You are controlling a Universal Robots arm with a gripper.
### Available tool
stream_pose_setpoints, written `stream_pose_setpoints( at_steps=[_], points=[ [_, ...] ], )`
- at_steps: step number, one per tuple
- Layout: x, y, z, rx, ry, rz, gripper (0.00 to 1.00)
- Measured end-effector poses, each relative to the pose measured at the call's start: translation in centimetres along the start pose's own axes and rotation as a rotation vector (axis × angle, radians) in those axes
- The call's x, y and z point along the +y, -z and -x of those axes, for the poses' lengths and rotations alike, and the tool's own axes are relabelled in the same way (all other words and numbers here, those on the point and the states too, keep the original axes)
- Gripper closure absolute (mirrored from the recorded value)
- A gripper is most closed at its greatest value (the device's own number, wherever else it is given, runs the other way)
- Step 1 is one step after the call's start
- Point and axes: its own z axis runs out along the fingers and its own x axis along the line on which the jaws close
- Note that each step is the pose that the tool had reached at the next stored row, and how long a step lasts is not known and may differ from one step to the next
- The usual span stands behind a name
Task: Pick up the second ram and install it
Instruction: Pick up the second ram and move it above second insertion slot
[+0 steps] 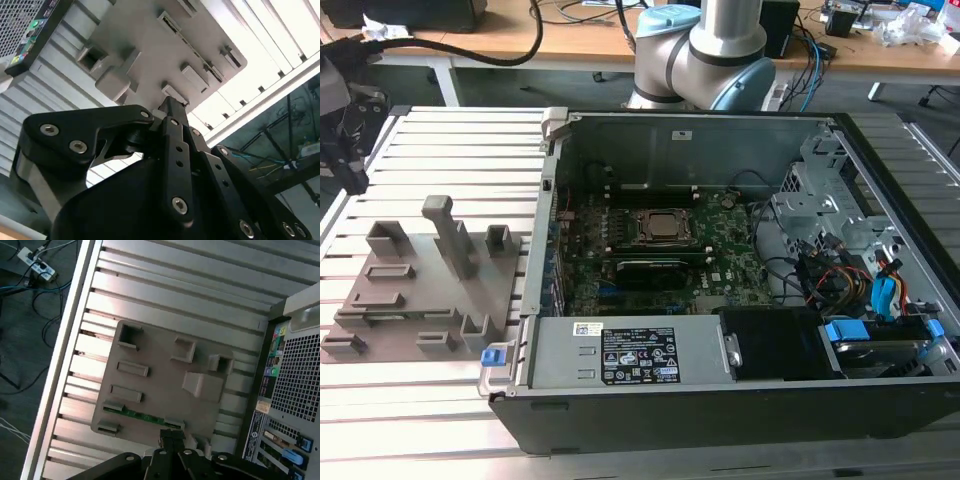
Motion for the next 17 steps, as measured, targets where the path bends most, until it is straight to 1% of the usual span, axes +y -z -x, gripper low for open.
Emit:
stream_pose_setpoints(
  at_steps=[2, 4, 5, 7, 8, 9, 11, 15, 17],
  points=[
    [0.00, -0.02, 0.00, 0.0009, 0.071, 0.0019, 0.89],
    [0.00, -0.02, 0.00, 0.0022, 0.163, 0.0043, 0.89],
    [0.00, -0.02, 0.00, 0.0027, 0.195, 0.0050, 0.89],
    [0.00, -0.03, 0.00, 0.0039, 0.282, 0.0073, 0.89],
    [0.00, -0.03, 0.00, 0.0044, 0.313, 0.0081, 0.89],
    [0.00, -0.03, 0.00, 0.0052, 0.369, 0.0095, 0.89],
    [0.00, -0.03, 0.00, 0.0063, 0.447, 0.0115, 0.89],
    [0.00, -0.03, 0.00, 0.0075, 0.531, 0.0136, 0.89],
    [0.00, -0.04, 0.00, 0.0086, 0.609, 0.0156, 0.89]
  ],
)
